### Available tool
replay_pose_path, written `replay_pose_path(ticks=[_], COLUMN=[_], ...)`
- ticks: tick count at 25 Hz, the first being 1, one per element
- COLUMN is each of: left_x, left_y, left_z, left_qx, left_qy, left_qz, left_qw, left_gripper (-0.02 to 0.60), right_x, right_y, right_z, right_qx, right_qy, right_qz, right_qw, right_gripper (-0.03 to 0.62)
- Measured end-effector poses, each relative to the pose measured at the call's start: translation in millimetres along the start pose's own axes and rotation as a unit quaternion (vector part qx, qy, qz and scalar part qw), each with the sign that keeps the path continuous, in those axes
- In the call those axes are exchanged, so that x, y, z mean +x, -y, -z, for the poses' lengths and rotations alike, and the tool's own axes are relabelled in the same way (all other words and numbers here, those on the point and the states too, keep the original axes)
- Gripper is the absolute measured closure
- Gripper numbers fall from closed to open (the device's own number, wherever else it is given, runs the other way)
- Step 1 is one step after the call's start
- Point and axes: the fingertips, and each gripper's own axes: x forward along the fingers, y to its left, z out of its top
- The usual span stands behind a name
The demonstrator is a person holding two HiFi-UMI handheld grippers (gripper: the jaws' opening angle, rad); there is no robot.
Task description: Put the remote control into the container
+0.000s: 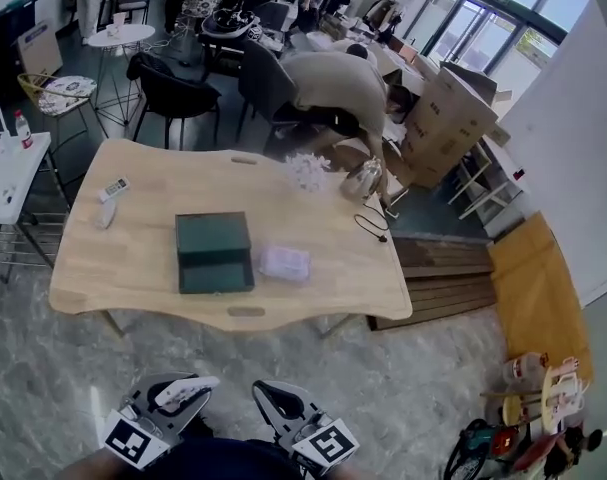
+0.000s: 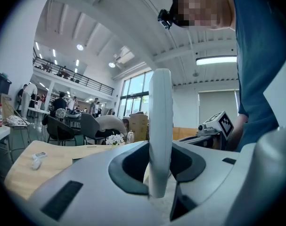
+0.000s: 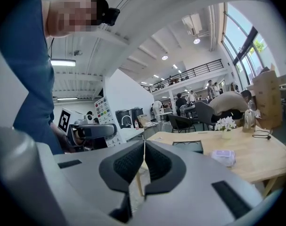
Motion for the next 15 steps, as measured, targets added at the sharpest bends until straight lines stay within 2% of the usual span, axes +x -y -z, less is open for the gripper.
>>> replay_pose_path(ticks=[4,9,12,15], left_x=[16.5,40.0,54.9,71.4], left_y=[-29.1,-44.8,-51.8,-62.2], left_z=[-6.0,-6.6,4.5,6.9], left_qx=[0.005,0.012,-0.010,-0.010], left_qy=[0.011,0.011,-0.010,-0.009], left_qz=[0.007,0.007,-0.012,-0.035], left_qw=[0.9999,0.9998,0.9998,0.9993], left_gripper=[0.347,0.347,0.347,0.347], right_x=[24.3,41.4,43.9,42.7], right_y=[16.9,34.3,53.7,76.3], right_z=[-2.4,-4.1,-1.9,-6.4], right_qx=[0.013,0.017,0.018,0.018], right_qy=[0.000,0.001,0.000,0.005], right_qz=[0.014,0.004,0.000,-0.008], right_qw=[1.000,1.000,1.000,1.000], right_gripper=[0.576,0.576,0.576,0.576])
